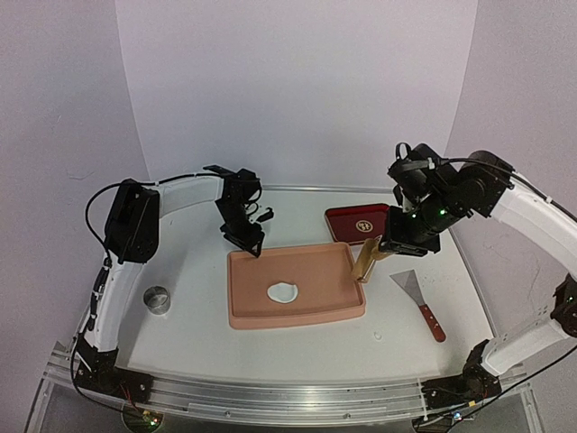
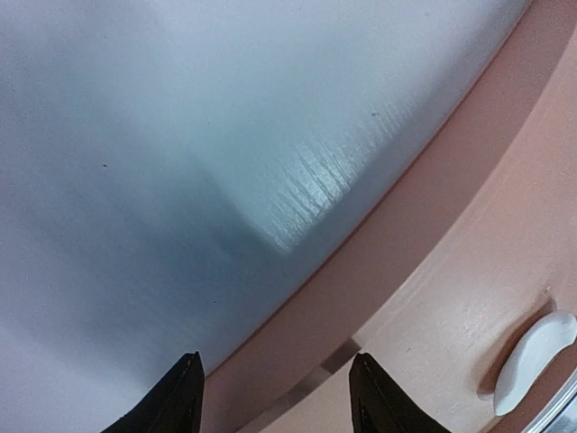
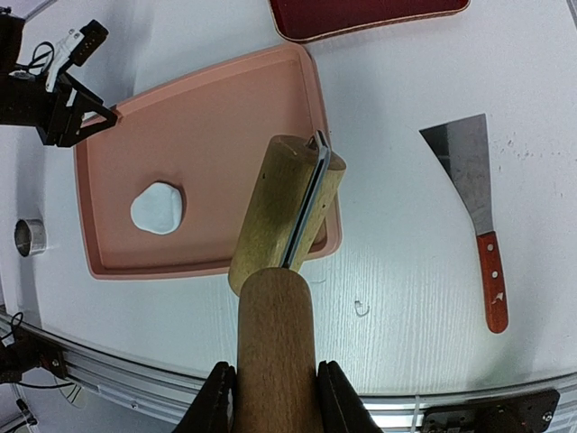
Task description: Roll out the dumpling wrappers from the dough
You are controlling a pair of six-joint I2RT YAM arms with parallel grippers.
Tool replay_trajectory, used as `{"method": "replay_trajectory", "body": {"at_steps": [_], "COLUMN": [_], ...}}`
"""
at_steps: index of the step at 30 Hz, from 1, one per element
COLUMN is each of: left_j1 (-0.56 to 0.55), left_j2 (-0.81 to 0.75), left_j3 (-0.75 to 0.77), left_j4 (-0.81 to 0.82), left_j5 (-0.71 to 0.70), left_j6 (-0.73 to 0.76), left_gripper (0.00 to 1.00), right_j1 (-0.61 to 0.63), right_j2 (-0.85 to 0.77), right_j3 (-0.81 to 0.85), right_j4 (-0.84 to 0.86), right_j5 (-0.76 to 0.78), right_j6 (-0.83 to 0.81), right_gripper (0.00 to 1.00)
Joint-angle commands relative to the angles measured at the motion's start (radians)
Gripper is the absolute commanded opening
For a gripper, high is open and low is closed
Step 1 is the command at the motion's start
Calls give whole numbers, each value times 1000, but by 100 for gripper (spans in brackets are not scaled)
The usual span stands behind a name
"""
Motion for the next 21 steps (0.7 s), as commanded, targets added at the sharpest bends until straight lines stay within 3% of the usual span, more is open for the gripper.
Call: {"method": "replay_trajectory", "body": {"at_steps": [1, 10, 16, 21], "left_j1": [1, 0, -1, 0], "left_j2": [20, -58, -244, -376], "left_j3": [48, -70, -326, -506], "left_j4": [-13, -12, 68, 101], "left_j5": [40, 0, -16, -66], "left_j6": [21, -5, -78, -222], "left_gripper": [50, 25, 22, 21], "right_j1": [0, 0, 0, 0], "right_j2": [22, 28, 50, 69], "right_j3": [61, 60, 68, 63], "right_j4": [2, 8, 19, 42], "right_j5": [29, 34, 29, 7], "right_j6": [3, -2, -22, -37], "right_gripper": [0, 0, 0, 0]}}
